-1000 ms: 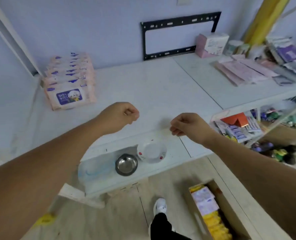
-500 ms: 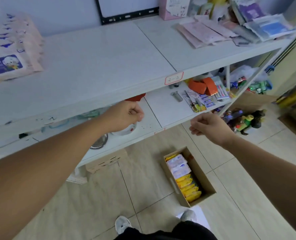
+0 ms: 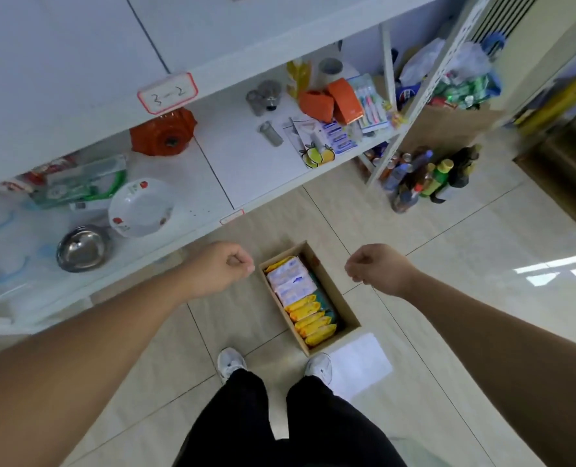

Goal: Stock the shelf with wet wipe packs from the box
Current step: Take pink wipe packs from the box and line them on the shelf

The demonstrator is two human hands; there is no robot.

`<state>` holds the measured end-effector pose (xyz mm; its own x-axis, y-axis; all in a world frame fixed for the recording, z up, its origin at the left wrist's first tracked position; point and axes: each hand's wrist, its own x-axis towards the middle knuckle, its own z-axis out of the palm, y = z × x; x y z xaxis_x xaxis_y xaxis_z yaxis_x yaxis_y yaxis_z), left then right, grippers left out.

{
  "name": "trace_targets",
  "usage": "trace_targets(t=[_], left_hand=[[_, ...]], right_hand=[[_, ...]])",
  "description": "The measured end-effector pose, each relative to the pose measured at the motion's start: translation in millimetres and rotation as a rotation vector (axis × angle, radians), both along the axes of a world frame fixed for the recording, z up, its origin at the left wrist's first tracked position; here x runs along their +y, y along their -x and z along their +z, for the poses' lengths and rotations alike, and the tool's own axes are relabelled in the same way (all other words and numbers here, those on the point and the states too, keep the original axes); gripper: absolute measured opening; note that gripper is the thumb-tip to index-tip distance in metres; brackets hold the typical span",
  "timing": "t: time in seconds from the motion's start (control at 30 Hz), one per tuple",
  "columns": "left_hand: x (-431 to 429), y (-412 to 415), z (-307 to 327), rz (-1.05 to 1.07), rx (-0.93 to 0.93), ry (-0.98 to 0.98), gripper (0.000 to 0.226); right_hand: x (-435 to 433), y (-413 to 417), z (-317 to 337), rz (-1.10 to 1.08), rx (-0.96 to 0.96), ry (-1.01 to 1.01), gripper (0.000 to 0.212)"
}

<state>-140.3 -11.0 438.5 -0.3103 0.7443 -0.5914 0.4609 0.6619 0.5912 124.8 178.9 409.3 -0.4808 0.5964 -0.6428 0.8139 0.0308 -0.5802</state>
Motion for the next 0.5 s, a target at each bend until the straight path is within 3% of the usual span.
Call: trace_targets(t=[0.2,0.5], left_hand=[[34,-17,-75,-0.084,0.006,0.111,0.008],[75,-13,-265,-0.165,0.026,0.240,0.013]], right_hand=[[17,-5,-71,-0.053,-0.058,0.075,0.010],[23,3,-247,-0.063,-0.163,0.149,0.013]])
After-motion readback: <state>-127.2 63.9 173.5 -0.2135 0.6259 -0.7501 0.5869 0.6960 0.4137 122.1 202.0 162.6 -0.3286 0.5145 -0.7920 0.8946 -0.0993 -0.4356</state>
